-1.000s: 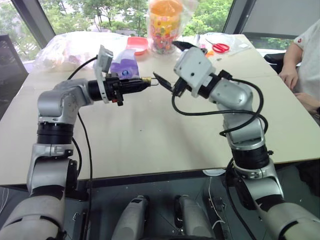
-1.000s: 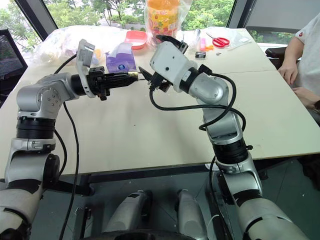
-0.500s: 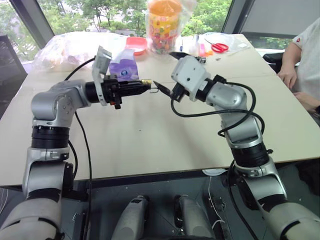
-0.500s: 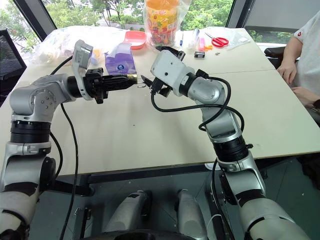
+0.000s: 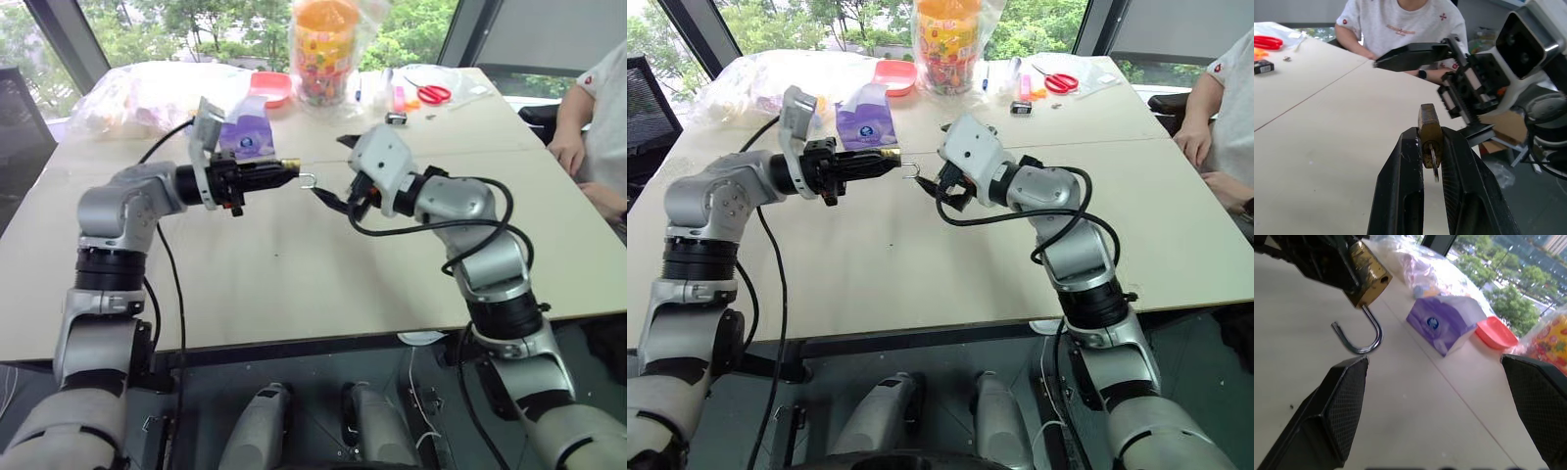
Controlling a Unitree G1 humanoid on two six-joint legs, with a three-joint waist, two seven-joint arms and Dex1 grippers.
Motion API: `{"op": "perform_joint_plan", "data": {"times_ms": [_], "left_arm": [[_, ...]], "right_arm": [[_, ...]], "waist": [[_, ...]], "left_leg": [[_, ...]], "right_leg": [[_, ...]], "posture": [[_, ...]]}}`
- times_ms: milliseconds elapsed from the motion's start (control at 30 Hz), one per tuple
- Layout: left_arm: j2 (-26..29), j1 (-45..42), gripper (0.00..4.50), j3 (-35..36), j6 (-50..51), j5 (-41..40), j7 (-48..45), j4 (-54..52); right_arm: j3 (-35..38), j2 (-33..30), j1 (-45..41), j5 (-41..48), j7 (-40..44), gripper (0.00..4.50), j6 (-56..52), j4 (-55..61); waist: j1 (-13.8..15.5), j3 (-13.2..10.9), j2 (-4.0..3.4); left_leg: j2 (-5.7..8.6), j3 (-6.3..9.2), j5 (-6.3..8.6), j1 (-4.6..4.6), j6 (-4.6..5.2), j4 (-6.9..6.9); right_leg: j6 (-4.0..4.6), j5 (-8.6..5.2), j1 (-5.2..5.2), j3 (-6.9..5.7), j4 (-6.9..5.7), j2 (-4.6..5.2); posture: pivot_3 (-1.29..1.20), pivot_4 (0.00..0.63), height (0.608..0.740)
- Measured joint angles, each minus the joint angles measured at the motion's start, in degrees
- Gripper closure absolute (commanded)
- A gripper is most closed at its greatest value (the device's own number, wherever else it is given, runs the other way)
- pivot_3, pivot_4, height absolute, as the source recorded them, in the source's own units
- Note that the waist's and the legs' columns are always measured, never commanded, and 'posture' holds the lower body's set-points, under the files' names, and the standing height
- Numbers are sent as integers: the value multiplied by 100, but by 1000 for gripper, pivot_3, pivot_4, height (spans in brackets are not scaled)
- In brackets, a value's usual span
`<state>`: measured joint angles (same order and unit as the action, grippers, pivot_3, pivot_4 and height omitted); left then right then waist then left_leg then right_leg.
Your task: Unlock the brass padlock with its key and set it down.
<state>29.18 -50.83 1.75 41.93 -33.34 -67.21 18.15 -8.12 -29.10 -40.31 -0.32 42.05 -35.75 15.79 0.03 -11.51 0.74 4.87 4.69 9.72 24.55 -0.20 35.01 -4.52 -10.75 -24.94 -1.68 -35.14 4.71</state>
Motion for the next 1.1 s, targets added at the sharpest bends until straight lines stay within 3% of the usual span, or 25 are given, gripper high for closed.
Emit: {"op": "perform_joint_plan", "data": {"times_ms": [67, 167, 333, 500, 567, 667, 800, 967, 1100], "left_arm": [[-246, -16, 4496, -145, -38, 183, 154, 331], [-678, -20, 4496, -349, -29, 478, 401, 990], [-1600, -332, 4496, -565, 30, 830, 752, 2462], [-1955, -1002, 4496, -296, -268, 990, 985, 3850], [-2030, -1142, 3481, -234, -541, 1073, 987, 4207], [-2077, -1248, 2357, -52, -757, 1149, 993, 4626], [-2010, -1291, 366, -34, -881, 1361, 816, 4806], [-1499, -1192, 366, -349, -1427, 1946, 685, 4431], [-589, -538, 366, -243, -1520, 1988, 419, 2934]], "right_arm": [[187, -803, 340, 130, 344, 37, -650, 462], [431, -1525, 887, 670, 785, 37, -1925, 1325], [626, -1639, 1265, 1478, 800, 37, -3644, 2280], [648, -1508, 1247, 1695, 305, 37, -4218, 2473], [644, -1428, 1228, 1763, 128, 0, -4320, 2518], [644, -1423, 1172, 1863, -63, 0, -4377, 2562], [643, -1425, 1172, 1967, -260, 0, -4379, 2561], [613, -1617, 1183, 2057, -348, 0, -4227, 2551], [609, -1698, 1357, 1948, -526, 0, -3708, 2311]], "waist": [[76, 0, 1], [76, 0, 1], [58, -2, 6], [69, -2, 6], [69, -2, 5], [68, -2, 6], [72, -2, 6], [18, -2, 6], [-51, -1, 5]], "left_leg": [[3, -2, 7, 3, 11, 9], [4, -4, 13, 8, 22, 11], [3, -4, 17, 19, 25, 23], [4, -5, 19, 24, 24, 24], [6, -5, 21, 28, 29, 23], [10, -5, 24, 42, 35, 24], [16, -4, 25, 61, 38, 28], [13, -5, 25, 64, 38, 30], [10, -1, 25, 67, 36, 22]], "right_leg": [[-5, -4, 8, -1, 7, 5], [-25, -16, 9, -4, 12, 28], [-31, -17, 4, -12, 14, 32], [-33, -17, 5, -19, 21, 35], [-48, -10, 3, -20, 25, 38], [-56, -5, -7, -21, 28, 39], [-46, 4, -25, -22, 26, 42], [-45, 7, -32, -19, 23, 40], [-43, 6, -39, -14, 22, 42]], "posture": [[0, 150, 740], [0, 150, 740], [0, 150, 740], [0, 150, 740], [0, 150, 740], [0, 150, 740], [0, 150, 740], [0, 150, 740], [0, 150, 740]]}}
